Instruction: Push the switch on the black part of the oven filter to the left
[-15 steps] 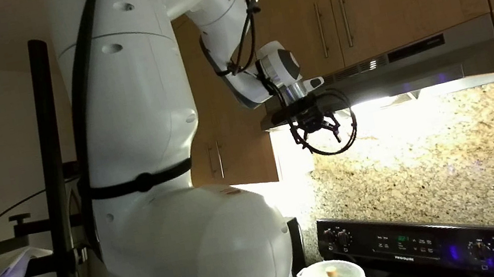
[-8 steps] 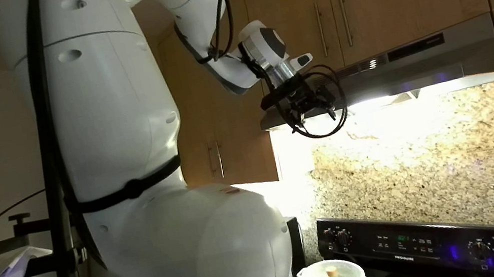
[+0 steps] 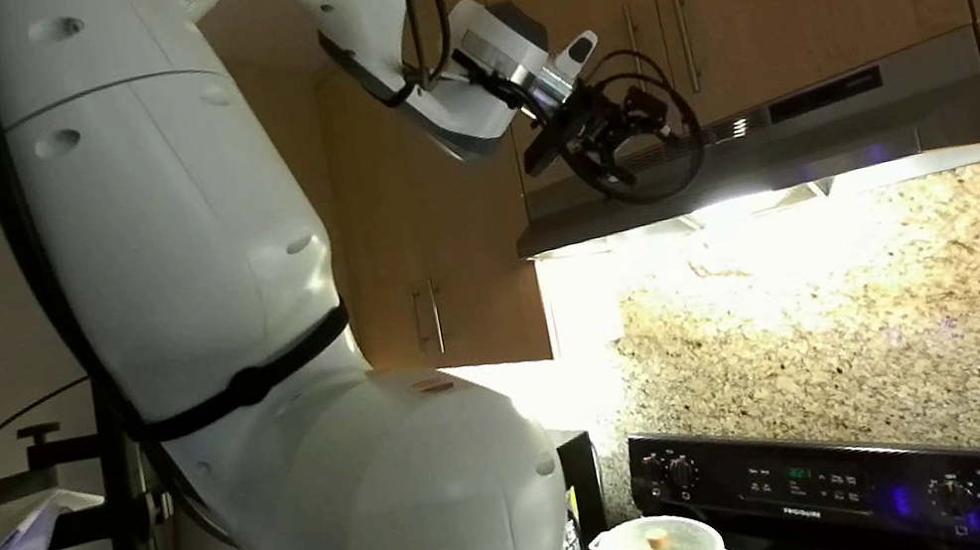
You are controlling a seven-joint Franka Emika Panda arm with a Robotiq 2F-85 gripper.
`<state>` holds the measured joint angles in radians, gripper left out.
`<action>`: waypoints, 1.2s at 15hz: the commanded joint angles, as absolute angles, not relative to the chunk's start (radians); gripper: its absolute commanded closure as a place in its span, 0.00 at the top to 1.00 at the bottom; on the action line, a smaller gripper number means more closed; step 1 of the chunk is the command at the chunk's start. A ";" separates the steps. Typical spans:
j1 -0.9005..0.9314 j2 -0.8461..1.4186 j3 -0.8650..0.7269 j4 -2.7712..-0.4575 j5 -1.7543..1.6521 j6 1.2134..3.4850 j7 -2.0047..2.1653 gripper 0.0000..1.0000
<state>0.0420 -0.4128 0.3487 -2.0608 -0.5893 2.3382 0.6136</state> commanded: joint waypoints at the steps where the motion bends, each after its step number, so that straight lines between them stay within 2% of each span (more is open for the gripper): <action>1: -0.003 -0.402 0.340 -2.057 -0.659 2.534 0.652 1.00; 5: -0.132 -0.373 0.346 -2.046 -0.734 2.799 0.801 1.00; 8: -0.217 -0.336 0.355 -2.025 -0.799 2.918 0.901 1.00; 11: -0.185 -0.274 0.310 -2.027 -0.734 3.018 0.821 1.00; 18: -0.161 -0.241 0.295 -2.037 -0.717 3.002 0.792 1.00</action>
<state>-0.1876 -0.2541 0.3139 -2.0385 -0.7464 3.0233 0.8404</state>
